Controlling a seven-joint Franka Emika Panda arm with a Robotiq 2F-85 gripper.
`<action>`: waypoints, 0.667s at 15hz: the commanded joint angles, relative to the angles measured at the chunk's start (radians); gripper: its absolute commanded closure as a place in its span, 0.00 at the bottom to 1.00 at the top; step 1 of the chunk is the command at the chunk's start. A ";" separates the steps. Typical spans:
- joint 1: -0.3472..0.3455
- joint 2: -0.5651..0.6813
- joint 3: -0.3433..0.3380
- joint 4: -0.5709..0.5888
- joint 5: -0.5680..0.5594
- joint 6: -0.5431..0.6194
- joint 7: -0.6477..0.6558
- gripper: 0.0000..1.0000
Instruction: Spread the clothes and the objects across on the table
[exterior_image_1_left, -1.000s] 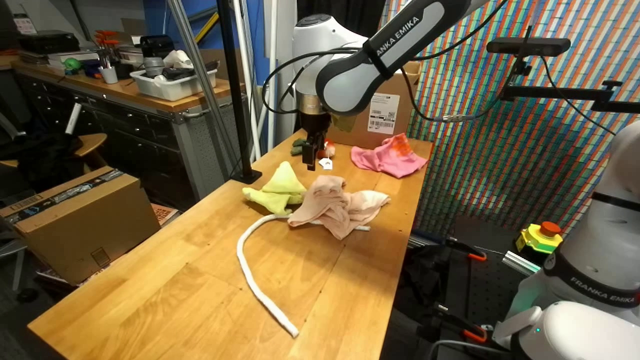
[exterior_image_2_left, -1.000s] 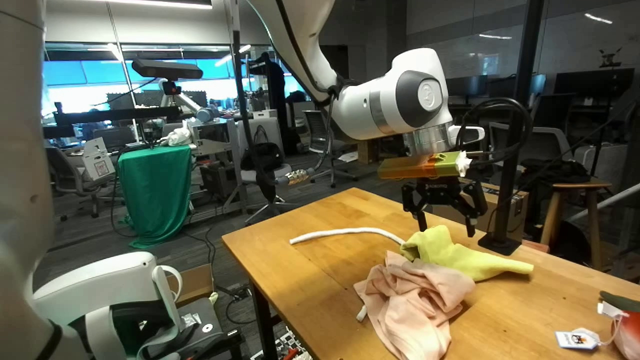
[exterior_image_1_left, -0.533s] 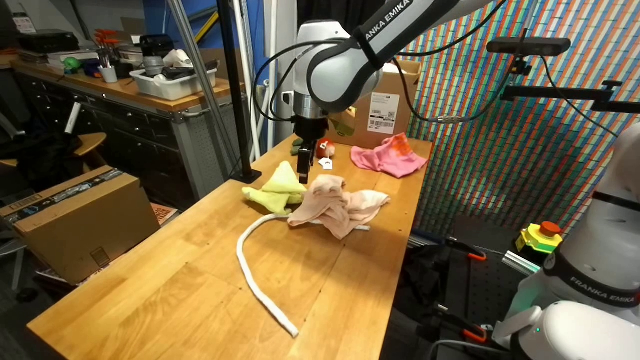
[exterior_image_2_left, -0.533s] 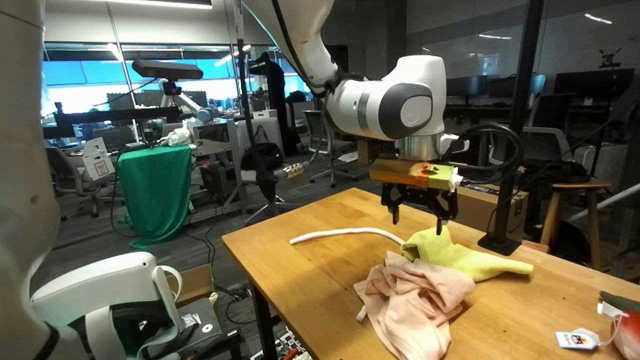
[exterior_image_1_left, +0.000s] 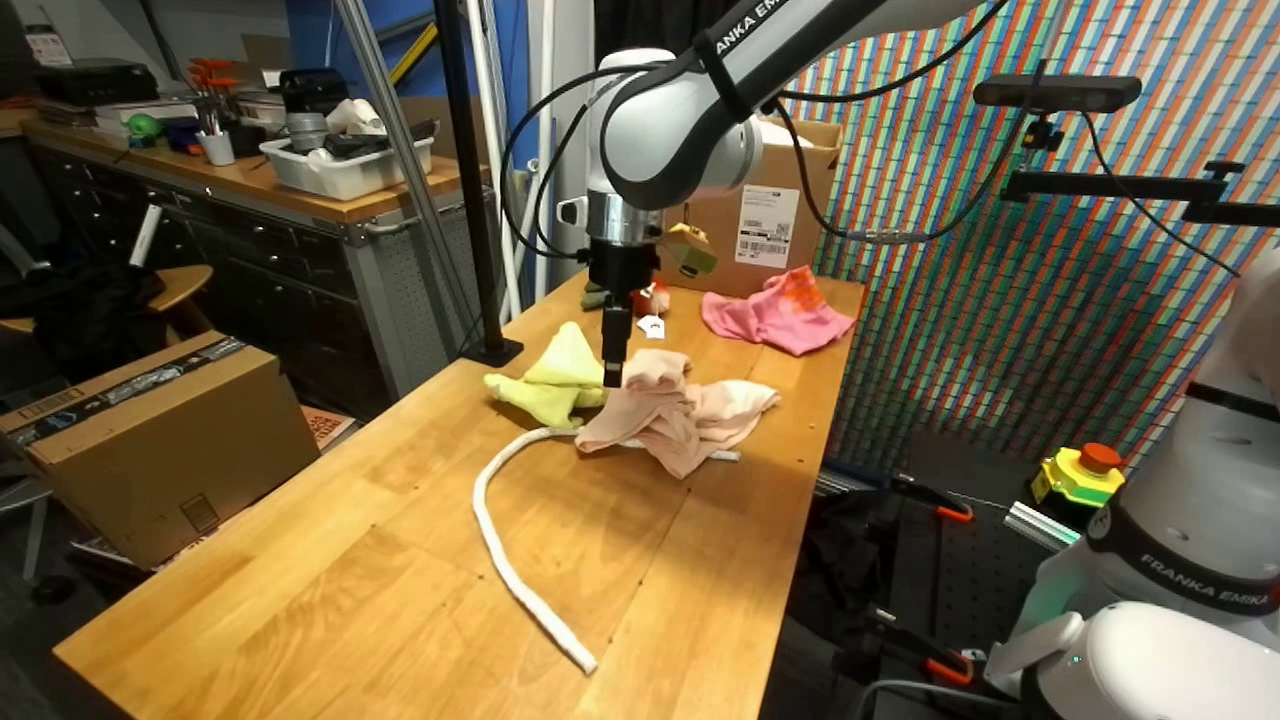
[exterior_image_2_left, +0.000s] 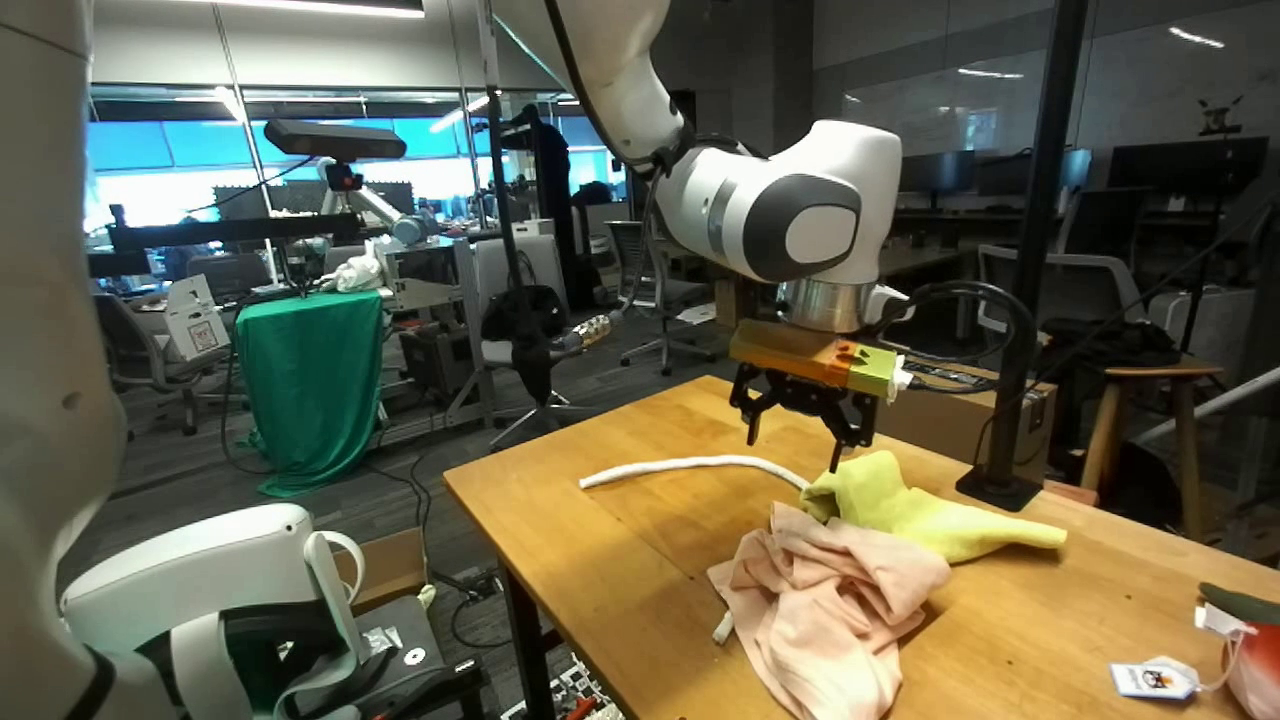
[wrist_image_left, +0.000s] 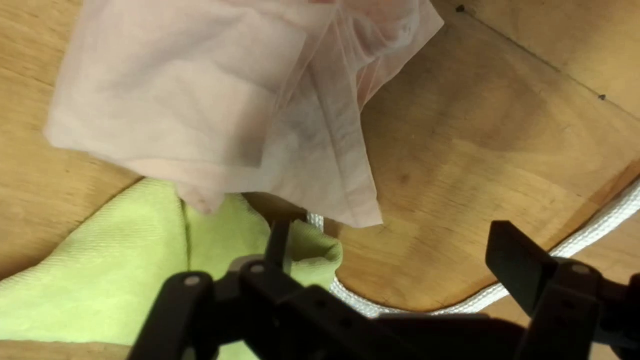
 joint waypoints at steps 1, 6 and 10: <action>-0.001 0.024 0.009 0.029 0.005 -0.054 -0.040 0.00; 0.019 0.048 0.017 0.024 -0.020 -0.040 -0.055 0.00; 0.037 0.063 0.028 0.025 -0.033 -0.027 -0.062 0.00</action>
